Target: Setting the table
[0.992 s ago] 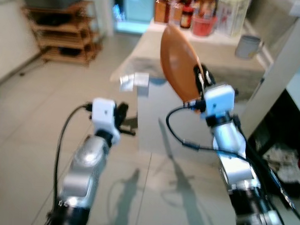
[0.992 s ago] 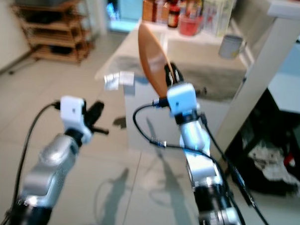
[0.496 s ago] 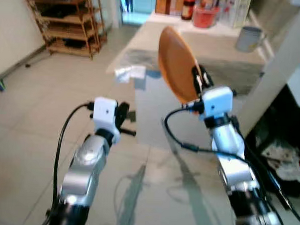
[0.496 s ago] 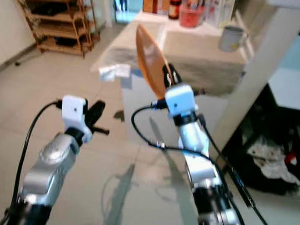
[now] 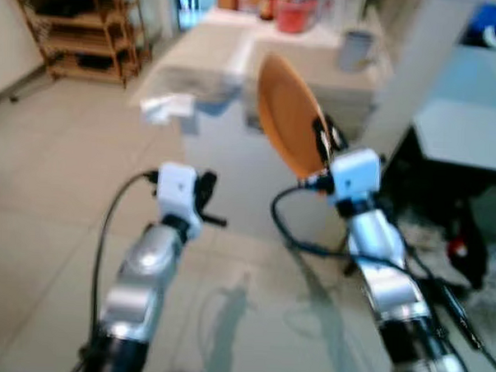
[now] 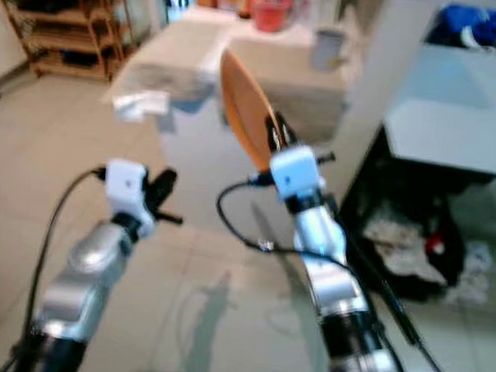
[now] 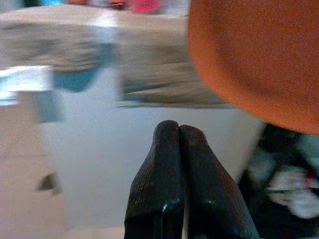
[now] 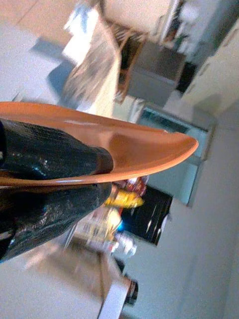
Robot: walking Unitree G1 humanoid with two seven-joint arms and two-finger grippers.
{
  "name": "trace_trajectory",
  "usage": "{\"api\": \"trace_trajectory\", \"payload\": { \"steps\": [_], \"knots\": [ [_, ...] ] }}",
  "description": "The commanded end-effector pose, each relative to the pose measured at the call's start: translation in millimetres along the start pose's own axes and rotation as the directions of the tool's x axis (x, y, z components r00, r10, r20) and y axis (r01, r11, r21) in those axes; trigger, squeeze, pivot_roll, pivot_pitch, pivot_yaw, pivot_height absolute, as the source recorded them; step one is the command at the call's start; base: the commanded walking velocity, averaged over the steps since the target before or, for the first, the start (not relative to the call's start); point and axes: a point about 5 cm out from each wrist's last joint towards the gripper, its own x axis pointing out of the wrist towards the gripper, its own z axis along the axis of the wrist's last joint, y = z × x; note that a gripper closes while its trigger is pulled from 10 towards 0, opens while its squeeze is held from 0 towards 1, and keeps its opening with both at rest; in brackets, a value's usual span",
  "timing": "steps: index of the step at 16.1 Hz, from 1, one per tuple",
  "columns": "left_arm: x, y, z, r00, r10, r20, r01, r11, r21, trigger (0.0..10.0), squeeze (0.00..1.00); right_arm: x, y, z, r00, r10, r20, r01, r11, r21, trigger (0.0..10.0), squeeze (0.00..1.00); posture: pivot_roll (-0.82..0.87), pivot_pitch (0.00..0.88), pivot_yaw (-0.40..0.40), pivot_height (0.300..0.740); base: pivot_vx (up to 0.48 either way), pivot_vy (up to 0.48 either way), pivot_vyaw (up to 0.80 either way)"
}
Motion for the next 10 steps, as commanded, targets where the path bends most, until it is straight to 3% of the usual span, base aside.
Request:
{"api": "trace_trajectory", "payload": {
  "steps": [1,2,4,10],
  "knots": [
    [1.2,2.9,3.1,1.0,-0.001,0.007,0.001,1.0,0.019,10.0,0.0,7.4,-4.5,11.5,0.998,-0.03,0.063,0.029,0.999,0.014,0.0,0.0,-0.06,0.0,0.015,0.736,0.0,-0.424,-0.8],
    [1.5,3.2,3.4,1.0,0.0,0.008,0.0,1.0,0.02,10.0,0.0,7.8,-4.6,10.6,0.998,-0.03,0.053,0.029,0.999,0.017,0.0,0.0,-0.06,0.0,0.015,0.736,0.0,-0.416,-0.8],
    [2.1,3.8,3.6,1.0,0.001,0.009,-0.001,1.0,0.018,10.0,0.0,8.1,-5.1,11.0,0.998,-0.032,0.058,0.032,0.999,0.008,0.0,0.0,-0.06,0.0,0.017,0.736,0.0,-0.416,0.0],
    [5.2,5.1,4.6,1.0,0.003,0.009,-0.004,1.0,0.022,10.0,0.0,7.8,-5.7,11.4,0.997,-0.036,0.064,0.037,0.999,-0.003,0.0,0.0,-0.07,0.0,0.024,0.736,0.249,-0.408,0.0]
  ]
}}
